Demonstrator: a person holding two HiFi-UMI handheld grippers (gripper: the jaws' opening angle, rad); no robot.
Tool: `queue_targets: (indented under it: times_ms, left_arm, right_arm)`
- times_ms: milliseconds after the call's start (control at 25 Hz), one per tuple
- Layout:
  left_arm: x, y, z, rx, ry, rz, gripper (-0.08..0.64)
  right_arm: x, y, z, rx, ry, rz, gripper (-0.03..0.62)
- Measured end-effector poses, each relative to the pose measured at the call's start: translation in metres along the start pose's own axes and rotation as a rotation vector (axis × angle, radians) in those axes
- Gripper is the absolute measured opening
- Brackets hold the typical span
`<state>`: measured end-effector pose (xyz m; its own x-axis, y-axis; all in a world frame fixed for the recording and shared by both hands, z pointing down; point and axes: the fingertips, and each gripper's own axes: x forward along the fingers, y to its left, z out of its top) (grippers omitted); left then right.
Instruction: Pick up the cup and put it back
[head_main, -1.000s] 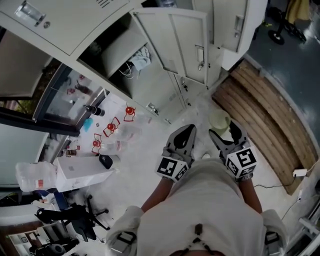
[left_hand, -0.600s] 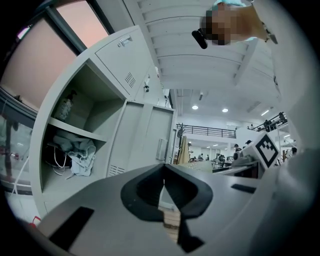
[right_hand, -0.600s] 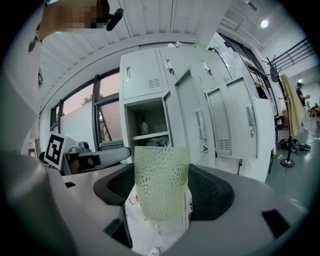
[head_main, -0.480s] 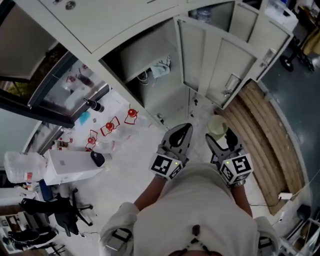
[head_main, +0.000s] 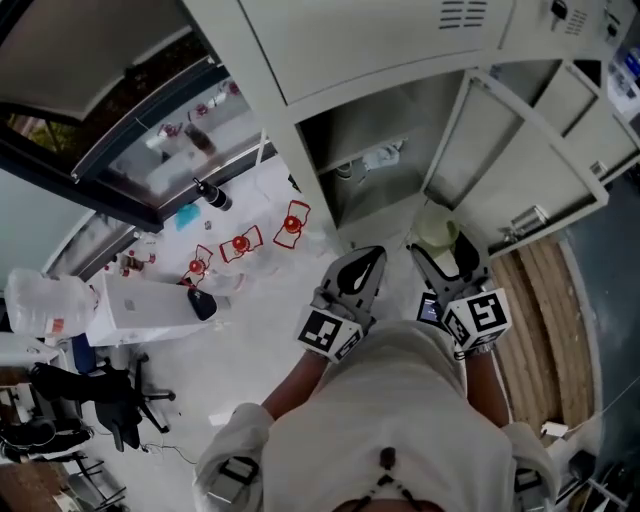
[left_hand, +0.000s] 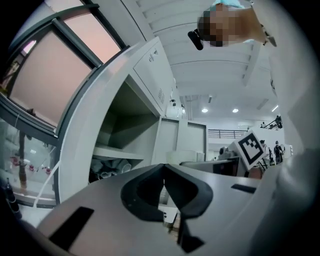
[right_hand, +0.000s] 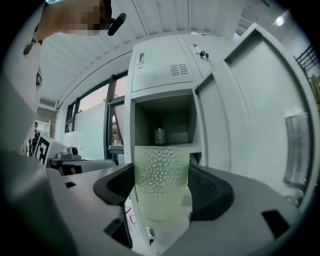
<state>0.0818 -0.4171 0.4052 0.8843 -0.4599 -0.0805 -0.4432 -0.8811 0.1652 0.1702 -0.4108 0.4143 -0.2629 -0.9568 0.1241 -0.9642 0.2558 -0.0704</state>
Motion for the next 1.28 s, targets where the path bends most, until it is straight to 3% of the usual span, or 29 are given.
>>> queue_targets:
  times_ms: [240,640,920,1280]
  left_arm:
    - [-0.021,0.043,0.023,0.002,-0.055,0.062,0.008]
    - [-0.06,0.08,0.035,0.012,-0.084,0.213,0.009]
    - [-0.081,0.097,0.031,0.023,-0.079,0.291,0.009]
    - [-0.085,0.11,0.027,0.019,-0.063,0.333,0.008]
  right_arm:
    - [0.069,0.012,0.049,-0.085,-0.082,0.066,0.339]
    - [0.159,0.016,0.102,-0.111,-0.162,0.124,0.339]
    - [0.205,0.015,0.104,-0.105,-0.136,0.135,0.339]
    - [0.228,0.011,0.097,-0.092,-0.108,0.127,0.339]
